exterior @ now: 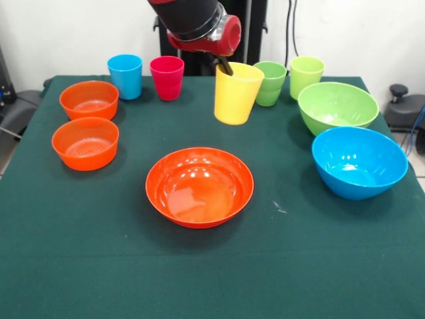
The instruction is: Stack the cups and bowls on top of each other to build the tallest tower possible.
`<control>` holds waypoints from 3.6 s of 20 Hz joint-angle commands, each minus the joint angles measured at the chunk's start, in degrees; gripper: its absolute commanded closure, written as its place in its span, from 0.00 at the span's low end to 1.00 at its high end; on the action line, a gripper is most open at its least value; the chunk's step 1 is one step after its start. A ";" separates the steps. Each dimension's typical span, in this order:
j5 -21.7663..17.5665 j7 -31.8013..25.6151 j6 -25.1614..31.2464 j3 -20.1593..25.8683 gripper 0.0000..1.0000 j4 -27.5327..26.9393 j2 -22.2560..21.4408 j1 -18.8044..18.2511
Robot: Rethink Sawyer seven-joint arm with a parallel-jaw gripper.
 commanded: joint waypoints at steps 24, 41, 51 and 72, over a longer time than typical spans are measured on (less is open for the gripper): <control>-5.08 -10.05 8.38 4.23 1.00 -16.91 10.25 0.79; -6.05 -11.18 8.12 4.14 1.00 -18.86 15.32 -0.09; -8.06 -10.72 5.24 4.12 1.00 -19.10 16.05 0.14; -8.98 -11.71 15.27 5.41 1.00 -26.26 18.01 0.33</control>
